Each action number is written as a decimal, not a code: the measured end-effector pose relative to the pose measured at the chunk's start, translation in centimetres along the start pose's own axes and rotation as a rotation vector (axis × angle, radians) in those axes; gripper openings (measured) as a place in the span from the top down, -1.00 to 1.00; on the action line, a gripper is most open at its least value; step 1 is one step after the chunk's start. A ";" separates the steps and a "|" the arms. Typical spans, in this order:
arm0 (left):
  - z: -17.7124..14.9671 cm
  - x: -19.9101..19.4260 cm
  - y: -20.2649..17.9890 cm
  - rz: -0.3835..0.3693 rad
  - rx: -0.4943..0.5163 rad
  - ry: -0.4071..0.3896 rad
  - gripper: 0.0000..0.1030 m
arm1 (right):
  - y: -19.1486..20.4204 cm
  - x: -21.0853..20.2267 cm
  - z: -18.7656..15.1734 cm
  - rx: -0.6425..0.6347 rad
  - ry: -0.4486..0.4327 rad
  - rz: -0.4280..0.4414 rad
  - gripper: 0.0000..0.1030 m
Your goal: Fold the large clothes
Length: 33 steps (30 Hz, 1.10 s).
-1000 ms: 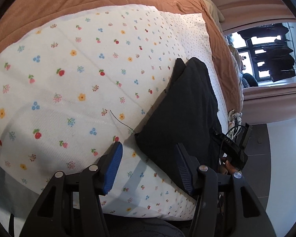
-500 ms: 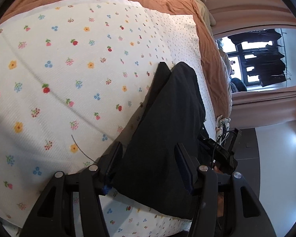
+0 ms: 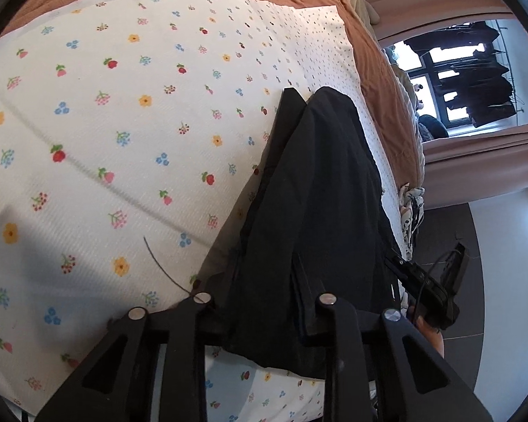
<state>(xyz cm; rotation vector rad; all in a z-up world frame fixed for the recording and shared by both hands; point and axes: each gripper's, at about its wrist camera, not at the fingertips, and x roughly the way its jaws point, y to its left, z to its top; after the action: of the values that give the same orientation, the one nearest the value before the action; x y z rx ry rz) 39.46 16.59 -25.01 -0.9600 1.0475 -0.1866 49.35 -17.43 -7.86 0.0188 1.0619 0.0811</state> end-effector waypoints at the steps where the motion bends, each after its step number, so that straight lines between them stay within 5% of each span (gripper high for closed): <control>1: 0.0 0.2 -0.3 0.017 0.016 0.000 0.61 | -0.4 -0.8 -1.3 0.012 -0.004 0.024 0.27; 5: -0.1 0.2 -2.0 0.075 0.082 -0.023 0.74 | -1.8 -3.2 -5.4 0.047 0.000 0.083 0.27; 16: -2.1 -3.8 -4.3 0.036 0.133 -0.118 0.77 | -2.2 -8.1 -10.9 0.090 -0.032 0.172 0.27; 33: -5.8 -5.2 -1.8 -0.020 0.016 -0.126 0.78 | -1.8 -10.5 -17.1 0.022 0.010 0.208 0.27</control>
<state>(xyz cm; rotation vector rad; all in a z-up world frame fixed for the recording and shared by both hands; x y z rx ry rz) 32.65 14.99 -21.18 -0.9554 0.9195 -0.1485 29.41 -20.40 -7.15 0.1492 1.0682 0.2580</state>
